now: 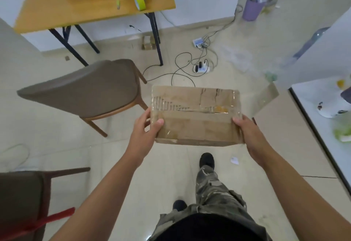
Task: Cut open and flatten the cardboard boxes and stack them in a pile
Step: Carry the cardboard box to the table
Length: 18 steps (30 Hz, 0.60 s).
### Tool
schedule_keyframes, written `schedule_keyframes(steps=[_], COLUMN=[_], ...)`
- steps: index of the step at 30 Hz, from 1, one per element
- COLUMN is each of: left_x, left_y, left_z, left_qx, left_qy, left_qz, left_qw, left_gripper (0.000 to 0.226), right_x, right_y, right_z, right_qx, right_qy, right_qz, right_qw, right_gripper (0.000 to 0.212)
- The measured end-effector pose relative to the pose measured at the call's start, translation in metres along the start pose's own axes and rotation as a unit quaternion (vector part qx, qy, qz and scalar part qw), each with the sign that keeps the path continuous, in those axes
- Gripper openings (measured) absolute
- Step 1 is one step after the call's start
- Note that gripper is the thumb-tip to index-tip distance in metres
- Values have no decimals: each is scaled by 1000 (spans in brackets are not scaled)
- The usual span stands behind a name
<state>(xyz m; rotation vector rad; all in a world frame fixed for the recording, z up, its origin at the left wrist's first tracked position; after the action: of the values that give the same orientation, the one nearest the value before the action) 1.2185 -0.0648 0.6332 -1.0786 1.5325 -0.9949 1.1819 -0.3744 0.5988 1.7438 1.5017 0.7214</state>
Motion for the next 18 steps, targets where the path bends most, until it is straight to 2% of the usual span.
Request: schedule_keyframes(steps=[6,10,14,18], left_x=[20,28,31,27], left_y=[-31,-51,-60,-65], left_z=[79,133,182,240], left_qx=[-31,-37,-41,-26], left_qy=[-56,-79,-83,-82], left_qz=[17,-2,-11,-32], left_qw=[998,996,996,996], left_gripper=[39,44,66,53], right_x=[-16,-26,-33,-25], right_y=[51,112,165,197], right_z=[76,129,172,214], right_qx=[8,-5,-22,-16], right_qy=[39,54,46,27], right_qz=[2,-12,-28,-39], right_qw=[999,998,998,999], right_gripper=[26,22,25,26])
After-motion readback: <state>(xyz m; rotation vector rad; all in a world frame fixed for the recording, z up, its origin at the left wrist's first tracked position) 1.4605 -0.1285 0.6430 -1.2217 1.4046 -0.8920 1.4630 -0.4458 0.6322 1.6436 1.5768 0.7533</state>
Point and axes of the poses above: each hand's wrist, its own z-axis towards the middle knuckle, its own x-axis out of the palm, y = z × x, the point moved 6 cm from there along z, towards the middle knuckle, and after that the axes turned 9 degrees about x, right-handed, at the moved point
